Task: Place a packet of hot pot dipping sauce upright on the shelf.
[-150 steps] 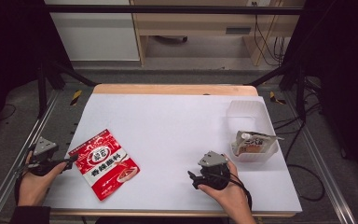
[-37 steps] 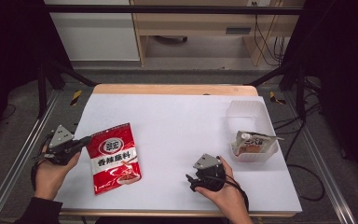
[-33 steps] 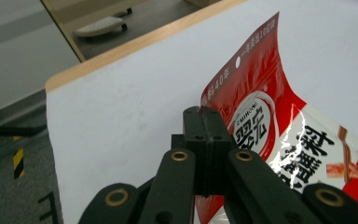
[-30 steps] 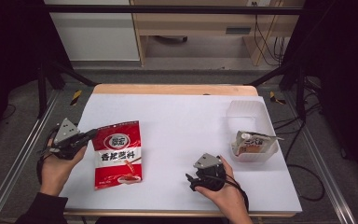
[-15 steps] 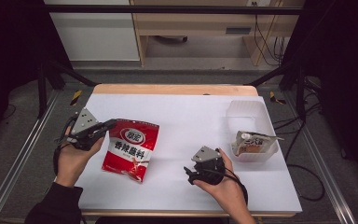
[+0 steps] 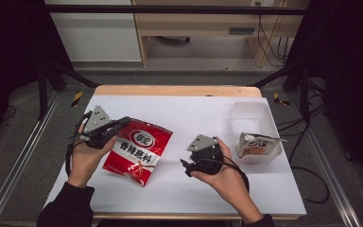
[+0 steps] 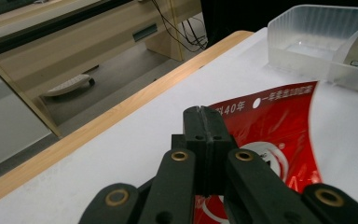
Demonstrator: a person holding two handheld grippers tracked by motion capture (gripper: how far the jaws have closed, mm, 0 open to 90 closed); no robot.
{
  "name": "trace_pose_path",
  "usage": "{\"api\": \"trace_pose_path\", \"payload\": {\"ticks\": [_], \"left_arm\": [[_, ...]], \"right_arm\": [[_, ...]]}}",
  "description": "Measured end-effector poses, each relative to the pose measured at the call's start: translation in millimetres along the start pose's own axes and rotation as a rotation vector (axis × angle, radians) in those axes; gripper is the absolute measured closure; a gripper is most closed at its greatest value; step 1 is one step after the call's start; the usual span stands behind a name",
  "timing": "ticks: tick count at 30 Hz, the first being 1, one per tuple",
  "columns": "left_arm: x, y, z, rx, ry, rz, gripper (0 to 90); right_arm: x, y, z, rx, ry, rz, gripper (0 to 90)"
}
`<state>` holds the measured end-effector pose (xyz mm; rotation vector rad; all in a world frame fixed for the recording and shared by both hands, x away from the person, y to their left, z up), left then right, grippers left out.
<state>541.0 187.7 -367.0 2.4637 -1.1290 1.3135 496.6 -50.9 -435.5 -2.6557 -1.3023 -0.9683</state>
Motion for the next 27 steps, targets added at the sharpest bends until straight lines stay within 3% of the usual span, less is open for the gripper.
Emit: {"api": "trace_pose_path", "payload": {"ticks": [4,11,19,27], "left_arm": [[-3.0,-1.4,-0.4,0.005,-0.004,0.004,90.0],[-0.6,-3.8,-7.0,0.004,0.012,-0.002,90.0],[2.4,4.7,-6.6,-0.005,0.013,0.02,90.0],[3.0,11.0,-3.6,-0.013,0.008,0.037,90.0]], "right_arm": [[10.1,-1.2,-3.0,0.03,0.014,-0.001,17.1],[25.1,-6.2,-2.5,0.042,0.005,-0.037,16.7],[45.0,-5.8,-1.3,0.048,0.005,-0.063,14.0],[53.0,-5.1,2.0,0.078,0.0,-0.079,10.9]]}}
Point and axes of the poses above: each handheld gripper's, and its own axes: z roughly forward along the jaws, x roughly out of its top, y roughly to its right, the point moved 8 cm from there along z, roughly forward along the jaws, and after that the axes turned 15 degrees about -y, right-handed, at the moved point
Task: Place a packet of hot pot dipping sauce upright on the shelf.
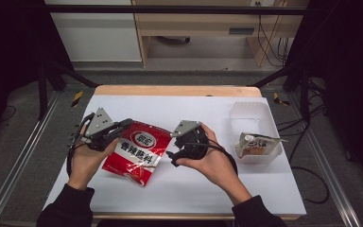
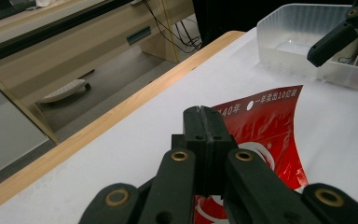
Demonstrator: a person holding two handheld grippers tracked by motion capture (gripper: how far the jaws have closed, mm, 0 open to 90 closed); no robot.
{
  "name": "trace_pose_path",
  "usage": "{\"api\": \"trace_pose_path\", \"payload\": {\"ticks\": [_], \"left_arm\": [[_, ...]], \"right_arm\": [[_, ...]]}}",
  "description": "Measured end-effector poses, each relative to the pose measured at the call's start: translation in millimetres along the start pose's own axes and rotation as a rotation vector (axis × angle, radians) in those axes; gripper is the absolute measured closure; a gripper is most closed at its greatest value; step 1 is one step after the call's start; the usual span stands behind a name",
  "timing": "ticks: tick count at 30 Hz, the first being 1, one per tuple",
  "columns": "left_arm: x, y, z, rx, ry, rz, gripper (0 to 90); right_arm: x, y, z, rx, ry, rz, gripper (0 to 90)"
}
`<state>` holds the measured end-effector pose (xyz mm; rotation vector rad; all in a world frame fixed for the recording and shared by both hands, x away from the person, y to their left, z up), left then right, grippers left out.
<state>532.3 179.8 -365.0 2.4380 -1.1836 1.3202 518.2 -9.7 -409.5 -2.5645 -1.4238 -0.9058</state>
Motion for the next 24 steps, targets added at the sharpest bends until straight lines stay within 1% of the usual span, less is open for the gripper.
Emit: {"api": "trace_pose_path", "payload": {"ticks": [2,5,6,8,11,13,16,17,24], "left_arm": [[-0.1,2.5,0.4,-0.005,-0.001,0.003,90.0],[1.2,5.9,0.8,-0.004,0.002,0.021,90.0],[1.2,8.8,1.0,-0.015,-0.001,0.015,90.0],[2.0,10.8,0.8,-0.017,-0.002,0.026,90.0],[3.2,12.6,0.0,-0.019,0.001,0.03,90.0],[3.6,13.5,-0.5,-0.022,0.003,0.029,90.0],[4.3,14.6,-0.9,-0.023,0.005,0.033,90.0],[4.5,14.7,-1.0,-0.023,0.005,0.035,90.0],[4.8,16.5,-1.4,-0.031,0.006,0.036,90.0]], "right_arm": [[1.6,1.2,0.3,-0.002,0.004,0.001,10.8],[3.2,2.3,0.8,0.004,0.009,0.0,11.2],[4.0,2.6,1.4,0.004,0.012,-0.001,11.1],[5.4,3.8,2.3,0.006,0.013,-0.004,11.4],[7.0,5.4,5.0,0.014,0.011,-0.007,12.7],[7.9,6.1,7.0,0.02,0.004,-0.009,15.2],[9.4,6.1,10.5,0.036,-0.004,-0.019,18.2],[10.4,6.3,12.2,0.045,-0.006,-0.026,20.8],[17.5,6.3,26.8,0.104,-0.027,-0.031,29.1]]}}
Point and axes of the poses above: each handheld gripper's, and its own axes: z roughly forward along the jaws, x roughly out of its top, y roughly to its right, the point moved 8 cm from there along z, roughly forward along the jaws, and after that the axes turned 15 degrees about -y, right-handed, at the moved point
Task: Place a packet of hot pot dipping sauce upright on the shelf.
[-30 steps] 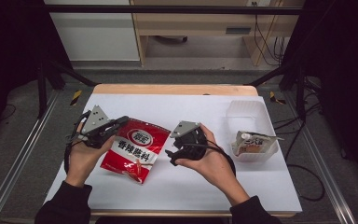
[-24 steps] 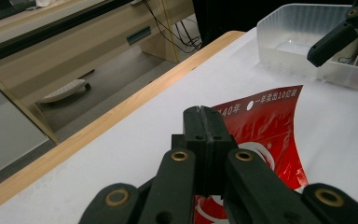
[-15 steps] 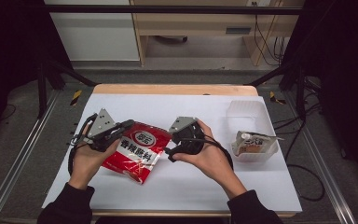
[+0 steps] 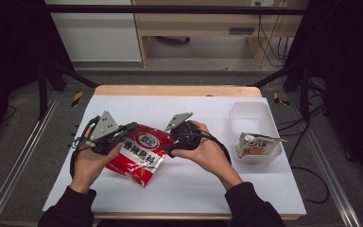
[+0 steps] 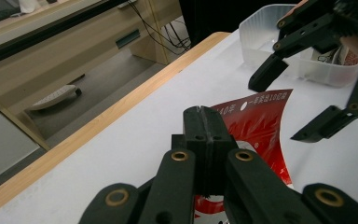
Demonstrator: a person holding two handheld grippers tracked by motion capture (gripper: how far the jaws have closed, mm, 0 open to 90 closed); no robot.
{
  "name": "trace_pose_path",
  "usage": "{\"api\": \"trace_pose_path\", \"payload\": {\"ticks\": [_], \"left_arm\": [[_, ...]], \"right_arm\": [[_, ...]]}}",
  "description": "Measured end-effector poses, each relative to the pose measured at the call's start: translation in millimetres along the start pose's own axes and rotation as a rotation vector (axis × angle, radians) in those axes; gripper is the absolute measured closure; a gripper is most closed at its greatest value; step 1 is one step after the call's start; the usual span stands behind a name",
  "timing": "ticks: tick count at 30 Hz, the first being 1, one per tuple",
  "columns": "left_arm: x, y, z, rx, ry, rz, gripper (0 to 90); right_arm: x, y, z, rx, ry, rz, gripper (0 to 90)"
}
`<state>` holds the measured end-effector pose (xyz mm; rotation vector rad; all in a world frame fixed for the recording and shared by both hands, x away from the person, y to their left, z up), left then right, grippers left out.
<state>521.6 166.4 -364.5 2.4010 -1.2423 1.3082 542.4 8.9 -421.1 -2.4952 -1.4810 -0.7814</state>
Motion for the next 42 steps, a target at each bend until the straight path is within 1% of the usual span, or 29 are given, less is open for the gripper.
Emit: {"api": "trace_pose_path", "payload": {"ticks": [2,3,4,5,7,10,12,15,17,19,21,22,24,25,26,28,30,32,33,34,36,37,38,39,41,42], "left_arm": [[0.0,0.1,-0.2,-0.002,0.001,-0.002,90.0],[0.0,0.2,-0.2,-0.003,0.001,-0.002,90.0],[0.0,0.4,-0.3,-0.003,0.001,0.0,90.0],[-0.1,0.4,-0.2,-0.004,0.0,0.0,90.0],[-0.2,0.2,0.0,-0.004,-0.001,0.0,90.0],[-0.7,0.1,0.3,-0.006,-0.002,0.001,90.0],[-0.9,-0.1,0.3,-0.007,-0.003,0.001,90.0],[-1.0,-0.6,0.0,-0.009,-0.002,0.0,90.0],[-1.2,-0.7,0.0,-0.011,-0.004,0.0,90.0],[-1.3,-0.8,0.1,-0.013,-0.004,-0.002,90.0],[-1.4,-1.1,0.0,-0.014,-0.003,-0.007,90.0],[-1.5,-1.1,-0.1,-0.016,-0.002,-0.008,90.0],[-1.8,-1.5,-0.2,-0.017,-0.004,-0.01,90.0],[-2.4,-2.2,-0.1,-0.018,-0.006,-0.012,90.0],[-2.9,-2.8,0.1,-0.021,-0.008,-0.014,90.0],[-4.8,-3.5,1.7,-0.032,-0.016,-0.02,90.0],[-7.3,-5.0,3.6,-0.037,-0.023,-0.024,90.0],[-10.0,-7.0,5.5,-0.04,-0.026,-0.033,90.0],[-10.6,-8.4,6.2,-0.031,-0.023,-0.043,85.5],[-11.8,-10.5,7.7,-0.023,-0.023,-0.057,78.2],[-13.9,-12.1,10.8,-0.03,-0.029,-0.072,65.2],[-15.8,-12.2,13.4,-0.036,-0.04,-0.068,59.1],[-17.6,-12.7,15.0,-0.025,-0.048,-0.061,53.6],[-18.9,-13.3,16.3,-0.017,-0.049,-0.059,50.2],[-21.9,-13.7,19.1,-0.029,-0.056,-0.063,41.0],[-23.5,-13.7,20.4,-0.033,-0.06,-0.064,38.5]], "right_arm": [[3.5,-0.1,4.4,0.042,0.009,0.007,33.8],[4.6,0.3,6.3,0.052,0.009,0.006,35.3],[5.4,0.9,7.9,0.053,0.007,0.005,36.6],[6.5,1.4,10.0,0.06,0.002,-0.001,40.0],[8.6,0.3,12.1,0.085,0.0,-0.007,43.9],[10.0,-1.4,15.1,0.104,-0.01,-0.013,48.9],[9.7,-2.4,18.4,0.119,-0.022,-0.012,52.3],[9.9,-1.2,21.5,0.14,-0.024,-0.01,60.0],[10.6,-0.1,22.3,0.148,-0.017,-0.01,65.1],[10.8,-0.2,23.0,0.153,-0.021,-0.007,69.4],[10.6,0.3,24.1,0.144,-0.026,-0.017,74.1],[10.3,0.0,24.4,0.145,-0.03,-0.017,75.6],[10.0,-0.5,25.0,0.146,-0.035,-0.032,80.3],[9.7,-1.9,24.6,0.149,-0.04,-0.029,82.8],[9.5,-2.3,24.5,0.15,-0.044,-0.041,87.1],[9.9,-3.5,24.5,0.148,-0.041,-0.05,89.4],[9.3,-3.7,23.9,0.139,-0.047,-0.056,89.9],[8.5,-3.0,22.9,0.14,-0.049,-0.056,90.0],[8.5,-2.8,22.3,0.141,-0.046,-0.053,90.0],[8.2,-2.5,21.6,0.143,-0.046,-0.055,90.0],[8.2,-2.1,21.1,0.139,-0.045,-0.058,90.0],[7.7,-2.0,21.3,0.136,-0.048,-0.06,90.0],[6.9,-1.7,21.6,0.131,-0.055,-0.057,90.0],[6.6,-1.2,21.9,0.127,-0.058,-0.054,90.0],[6.3,0.6,21.8,0.124,-0.06,-0.055,90.0],[6.5,1.0,21.7,0.126,-0.057,-0.053,90.0]]}}
Point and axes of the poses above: each handheld gripper's, and its own axes: z roughly forward along the jaws, x roughly out of its top, y roughly to its right, the point moved 8 cm from there along z, roughly forward along the jaws, and after that the axes turned 15 degrees about -y, right-handed, at the moved point
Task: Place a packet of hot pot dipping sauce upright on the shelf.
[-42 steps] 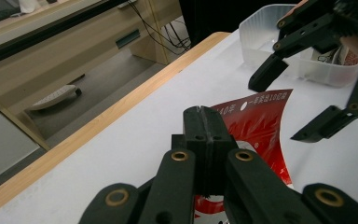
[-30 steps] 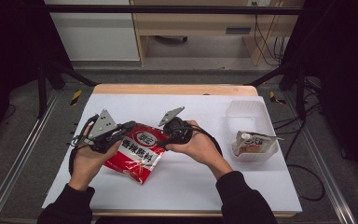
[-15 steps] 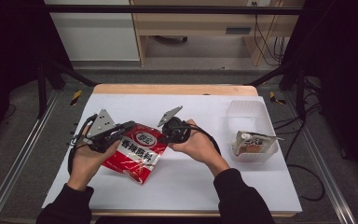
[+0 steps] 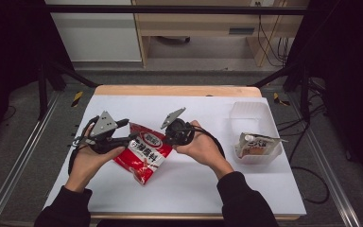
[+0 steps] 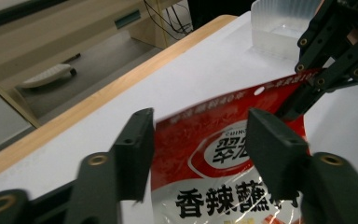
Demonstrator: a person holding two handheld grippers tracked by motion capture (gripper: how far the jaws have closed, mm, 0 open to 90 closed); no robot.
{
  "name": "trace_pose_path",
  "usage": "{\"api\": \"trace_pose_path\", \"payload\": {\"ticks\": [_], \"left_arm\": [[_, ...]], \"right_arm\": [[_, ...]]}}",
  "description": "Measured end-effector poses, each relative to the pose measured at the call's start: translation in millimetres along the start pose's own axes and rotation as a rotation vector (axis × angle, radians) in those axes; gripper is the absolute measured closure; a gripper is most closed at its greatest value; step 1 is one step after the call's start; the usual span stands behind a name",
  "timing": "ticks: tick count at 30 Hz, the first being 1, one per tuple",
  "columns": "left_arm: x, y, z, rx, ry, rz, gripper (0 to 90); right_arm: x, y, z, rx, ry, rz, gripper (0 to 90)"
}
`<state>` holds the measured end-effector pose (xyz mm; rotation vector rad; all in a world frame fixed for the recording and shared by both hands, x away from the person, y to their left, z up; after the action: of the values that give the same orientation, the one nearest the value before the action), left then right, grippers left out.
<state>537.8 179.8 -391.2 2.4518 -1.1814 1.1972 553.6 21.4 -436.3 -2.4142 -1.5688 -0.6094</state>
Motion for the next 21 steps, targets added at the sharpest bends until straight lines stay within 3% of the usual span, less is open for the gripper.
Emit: {"api": "trace_pose_path", "payload": {"ticks": [16,21], "left_arm": [[-25.1,-16.9,11.5,-0.016,-0.066,-0.049,13.1],[-37.5,-21.6,15.6,-0.024,-0.096,-0.053,7.8]], "right_arm": [[-1.5,2.1,-6.5,0.004,0.005,0.034,90.0],[-0.1,1.9,-19.1,0.003,0.014,0.027,90.0]]}}
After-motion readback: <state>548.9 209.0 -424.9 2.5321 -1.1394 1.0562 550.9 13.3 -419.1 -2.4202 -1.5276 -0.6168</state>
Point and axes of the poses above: each handheld gripper's, and its own axes: z roughly forward along the jaws, x roughly out of its top, y roughly to its right, the point moved 8 cm from there along z, roughly forward along the jaws, and after that the axes turned 15 degrees about -y, right-handed, at the moved point
